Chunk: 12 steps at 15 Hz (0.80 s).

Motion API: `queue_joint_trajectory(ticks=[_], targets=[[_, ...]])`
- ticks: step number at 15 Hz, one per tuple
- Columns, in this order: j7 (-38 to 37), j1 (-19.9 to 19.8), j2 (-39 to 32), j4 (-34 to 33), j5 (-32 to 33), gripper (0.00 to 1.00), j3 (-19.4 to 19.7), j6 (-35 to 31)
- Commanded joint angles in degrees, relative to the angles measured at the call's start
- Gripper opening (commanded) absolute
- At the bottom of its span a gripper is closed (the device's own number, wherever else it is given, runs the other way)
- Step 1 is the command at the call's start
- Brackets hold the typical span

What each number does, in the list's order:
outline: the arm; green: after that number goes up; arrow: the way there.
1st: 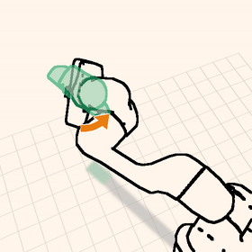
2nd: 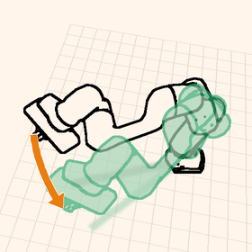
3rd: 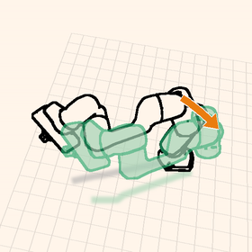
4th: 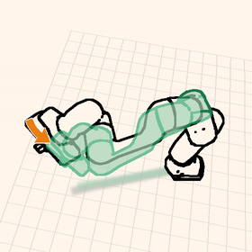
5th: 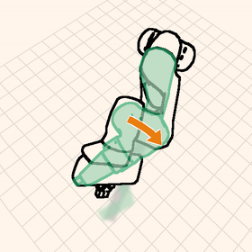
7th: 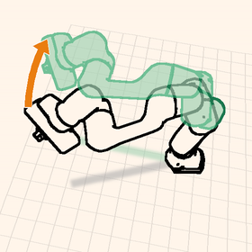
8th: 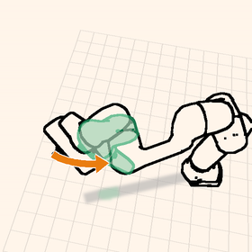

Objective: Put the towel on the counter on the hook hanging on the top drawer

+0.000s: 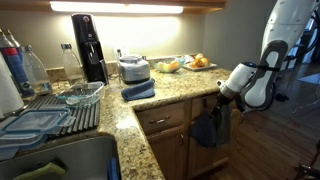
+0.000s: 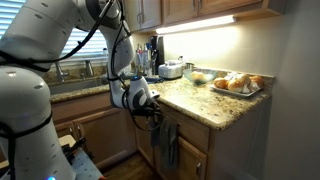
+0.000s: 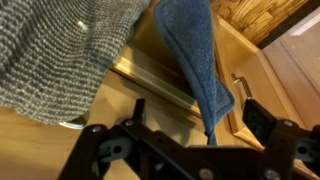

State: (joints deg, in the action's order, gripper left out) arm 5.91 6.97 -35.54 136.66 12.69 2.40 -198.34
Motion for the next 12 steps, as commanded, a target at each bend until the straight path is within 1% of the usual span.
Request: queue_joint_trajectory(ticks=[1, 3, 7, 8, 12], targets=[[0.9, -4.3, -0.3, -2.0, -0.1, 0.96, -3.4, 0.2], [0.8, -5.9, -0.6, -2.5, 0.3, 0.94, -4.9, 0.2], [1.0, -8.8, -2.3, -1.5, 1.8, 0.98, -8.2, 0.1], [1.0, -9.1, -2.8, -1.4, 1.9, 1.0, -8.6, 0.1], [1.6, -9.4, -4.8, -2.9, 1.9, 1.0, -8.5, 0.2]])
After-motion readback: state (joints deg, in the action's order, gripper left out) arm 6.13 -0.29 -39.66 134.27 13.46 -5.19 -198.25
